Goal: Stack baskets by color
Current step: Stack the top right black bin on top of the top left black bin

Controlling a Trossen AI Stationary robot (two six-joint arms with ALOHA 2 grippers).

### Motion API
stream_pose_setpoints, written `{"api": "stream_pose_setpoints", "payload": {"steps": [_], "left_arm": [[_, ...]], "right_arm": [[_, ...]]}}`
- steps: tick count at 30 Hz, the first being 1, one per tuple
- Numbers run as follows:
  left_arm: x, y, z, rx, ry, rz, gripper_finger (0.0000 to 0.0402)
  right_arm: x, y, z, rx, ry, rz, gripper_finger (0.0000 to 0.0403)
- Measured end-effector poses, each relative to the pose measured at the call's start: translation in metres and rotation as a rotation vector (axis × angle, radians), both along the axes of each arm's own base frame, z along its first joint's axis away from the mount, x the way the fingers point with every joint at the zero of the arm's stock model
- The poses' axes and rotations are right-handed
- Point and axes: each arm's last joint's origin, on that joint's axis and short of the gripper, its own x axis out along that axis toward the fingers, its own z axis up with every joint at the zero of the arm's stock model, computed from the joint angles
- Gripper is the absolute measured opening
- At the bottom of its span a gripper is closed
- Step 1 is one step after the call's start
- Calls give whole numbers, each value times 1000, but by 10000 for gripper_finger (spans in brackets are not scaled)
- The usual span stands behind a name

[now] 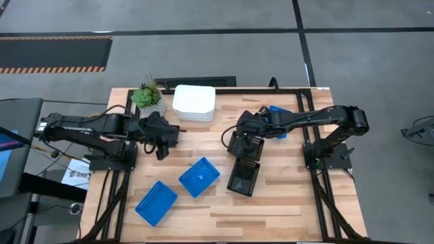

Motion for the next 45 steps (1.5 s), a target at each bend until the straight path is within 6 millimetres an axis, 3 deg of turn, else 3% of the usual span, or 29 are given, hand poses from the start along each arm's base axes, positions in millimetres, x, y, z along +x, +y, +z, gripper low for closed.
{"api": "stream_pose_setpoints", "payload": {"steps": [15,24,29,40,45], "left_arm": [[12,6,8,-35,-125,-15,242],[12,12,8,-37,-129,6,242],[13,15,9,45,-115,-53,242],[6,64,22,178,-143,-62,242],[-3,85,34,42,-248,79,242]], "right_arm": [[1,1,1,-23,18,57,239],[2,-9,1,-32,6,41,239],[2,-18,2,-29,3,11,239],[-2,-51,8,159,-37,6,239],[0,-68,25,235,-120,21,239]]}}
